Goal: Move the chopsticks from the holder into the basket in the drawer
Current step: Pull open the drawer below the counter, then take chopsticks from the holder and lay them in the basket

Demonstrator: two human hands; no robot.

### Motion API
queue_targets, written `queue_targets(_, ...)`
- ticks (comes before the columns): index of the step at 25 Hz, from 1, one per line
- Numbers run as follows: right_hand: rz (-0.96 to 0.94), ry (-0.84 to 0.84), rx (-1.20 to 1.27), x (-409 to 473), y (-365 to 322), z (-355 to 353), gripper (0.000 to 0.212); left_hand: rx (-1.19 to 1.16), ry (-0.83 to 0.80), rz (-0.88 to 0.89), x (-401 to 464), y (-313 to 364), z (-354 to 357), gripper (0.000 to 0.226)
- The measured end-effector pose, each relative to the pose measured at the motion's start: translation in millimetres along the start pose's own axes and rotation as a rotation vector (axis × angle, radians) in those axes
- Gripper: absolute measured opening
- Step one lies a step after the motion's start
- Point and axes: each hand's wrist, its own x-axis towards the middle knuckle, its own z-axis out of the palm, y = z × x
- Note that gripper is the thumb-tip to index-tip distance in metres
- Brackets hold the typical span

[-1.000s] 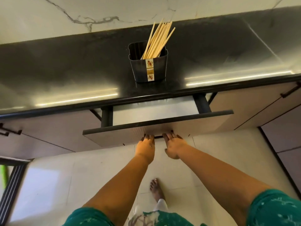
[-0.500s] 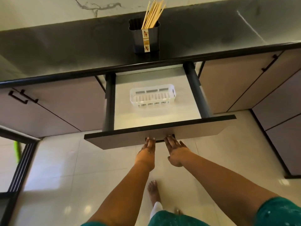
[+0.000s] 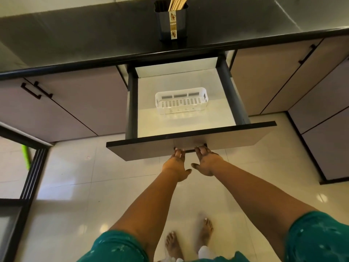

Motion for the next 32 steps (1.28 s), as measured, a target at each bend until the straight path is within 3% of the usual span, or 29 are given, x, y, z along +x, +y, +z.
queue_targets(3, 0.007, 0.118, 0.277, -14, 1, 1, 0.078, -0.162, 0.044, 0.002, -18, -2, -3, 0.076)
queue_targets(7, 0.014, 0.312, 0.550, -35, 3, -20, 0.066, -0.428, 0.425, 0.049, -39, 0, -29, 0.052)
queue_targets(11, 0.003, 0.417, 0.768, -41, 4, -86, 0.073, -0.511, 0.617, 0.125, -43, 14, -93, 0.041)
queue_targets(15, -0.044, 0.484, 0.815, -22, 20, -168, 0.065, -0.569, 0.739, 0.101, -26, 18, -159, 0.036)
queue_targets(24, -0.084, 0.650, 0.867, 83, 21, -326, 0.055, -0.711, 0.874, 0.048, 59, -7, -332, 0.037)
queue_targets(32, 0.000, 0.820, 0.873, 200, 32, -457, 0.036, -0.716, 0.857, 0.123, 176, -33, -470, 0.032)
